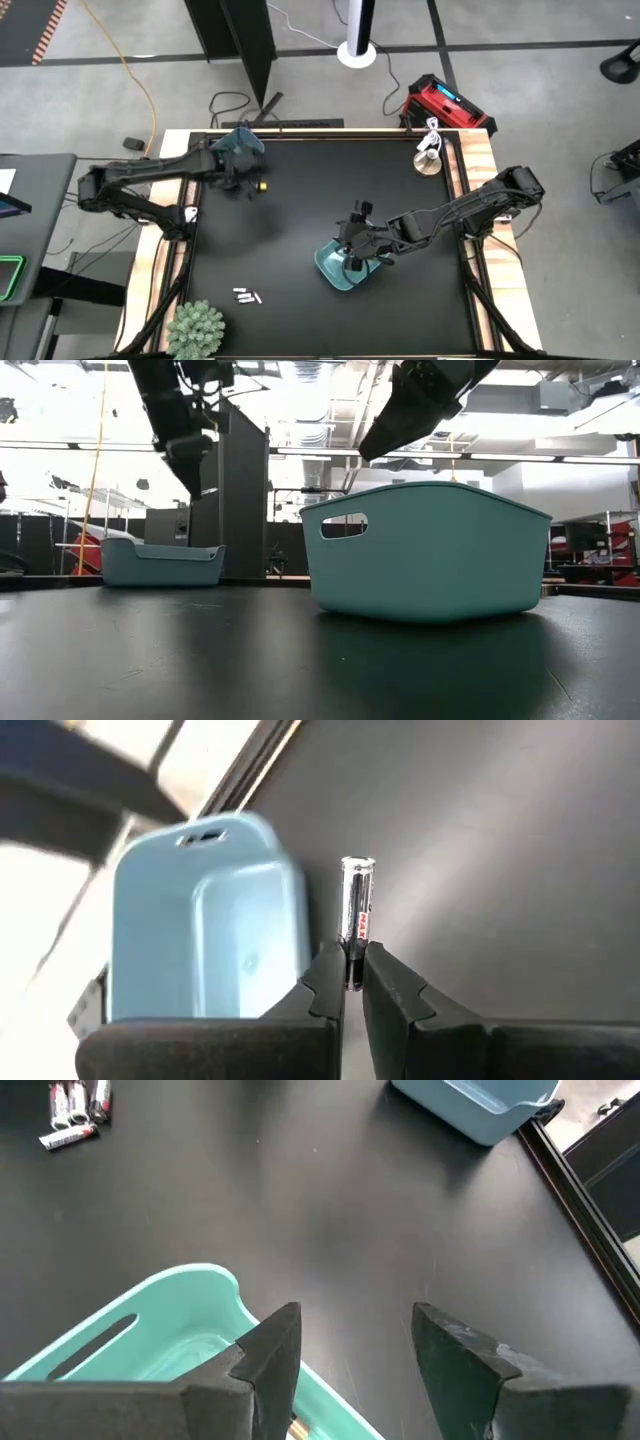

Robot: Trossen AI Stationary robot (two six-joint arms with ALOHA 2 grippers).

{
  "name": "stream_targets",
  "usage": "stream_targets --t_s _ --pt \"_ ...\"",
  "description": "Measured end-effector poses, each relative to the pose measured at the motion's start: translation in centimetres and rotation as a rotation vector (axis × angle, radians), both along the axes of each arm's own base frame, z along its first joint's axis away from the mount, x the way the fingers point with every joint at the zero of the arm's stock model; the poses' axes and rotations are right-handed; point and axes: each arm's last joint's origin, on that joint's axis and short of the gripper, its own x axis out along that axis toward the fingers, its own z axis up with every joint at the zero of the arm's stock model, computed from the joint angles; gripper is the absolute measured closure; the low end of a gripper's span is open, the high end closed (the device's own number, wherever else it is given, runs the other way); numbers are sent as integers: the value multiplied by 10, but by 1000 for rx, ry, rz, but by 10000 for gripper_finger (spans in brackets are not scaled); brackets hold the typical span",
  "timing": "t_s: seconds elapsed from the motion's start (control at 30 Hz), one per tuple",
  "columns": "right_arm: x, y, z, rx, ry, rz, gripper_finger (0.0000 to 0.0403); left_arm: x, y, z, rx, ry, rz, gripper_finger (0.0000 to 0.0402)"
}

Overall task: Sort batteries
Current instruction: Put the silver battery into the blue bin

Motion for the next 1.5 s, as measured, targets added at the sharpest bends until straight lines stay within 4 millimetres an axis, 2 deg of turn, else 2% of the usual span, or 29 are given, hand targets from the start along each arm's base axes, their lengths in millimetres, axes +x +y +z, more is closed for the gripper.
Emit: stream_targets --t_s 0.23,0.37,0.6,0.9,1.03,1.17,1.33,1.5 --pt "2 2 3 -17 -27 27 196 -22 52 -2 -42 12 162 389" --pt "3 3 3 -21 -33 36 196 -33 71 -2 -117 -30 172 387" --pt "3 3 3 -31 -30 44 196 -45 87 -1 -50 23 225 348" --pt "3 4 4 -33 -32 48 196 -52 91 -2 -52 38 288 269" --pt "2 5 4 -33 -31 52 196 -47 77 -4 -189 41 124 237" --pt "2 6 4 -39 -29 58 196 -38 53 -1 -265 32 -29 233" --pt "2 5 4 -39 -29 58 196 -26 7 1 -305 99 -237 246" --pt "2 5 4 -39 -29 58 196 -12 -47 -1 -335 131 -454 255"
